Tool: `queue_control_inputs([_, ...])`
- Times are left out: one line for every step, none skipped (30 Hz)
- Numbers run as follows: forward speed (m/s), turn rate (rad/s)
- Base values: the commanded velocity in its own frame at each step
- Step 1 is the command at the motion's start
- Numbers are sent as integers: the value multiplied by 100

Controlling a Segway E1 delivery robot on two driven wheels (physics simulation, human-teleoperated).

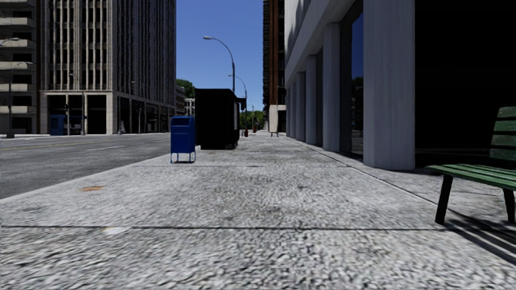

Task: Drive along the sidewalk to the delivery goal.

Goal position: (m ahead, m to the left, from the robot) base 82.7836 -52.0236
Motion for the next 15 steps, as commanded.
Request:
queue_control_inputs([200,0])
queue_control_inputs([200,0])
queue_control_inputs([200,0])
queue_control_inputs([200,0])
queue_control_inputs([200,0])
queue_control_inputs([200,0])
queue_control_inputs([200,0])
queue_control_inputs([200,0])
queue_control_inputs([200,0])
queue_control_inputs([200,0])
queue_control_inputs([200,0])
queue_control_inputs([200,0])
queue_control_inputs([200,0])
queue_control_inputs([200,0])
queue_control_inputs([200,0])
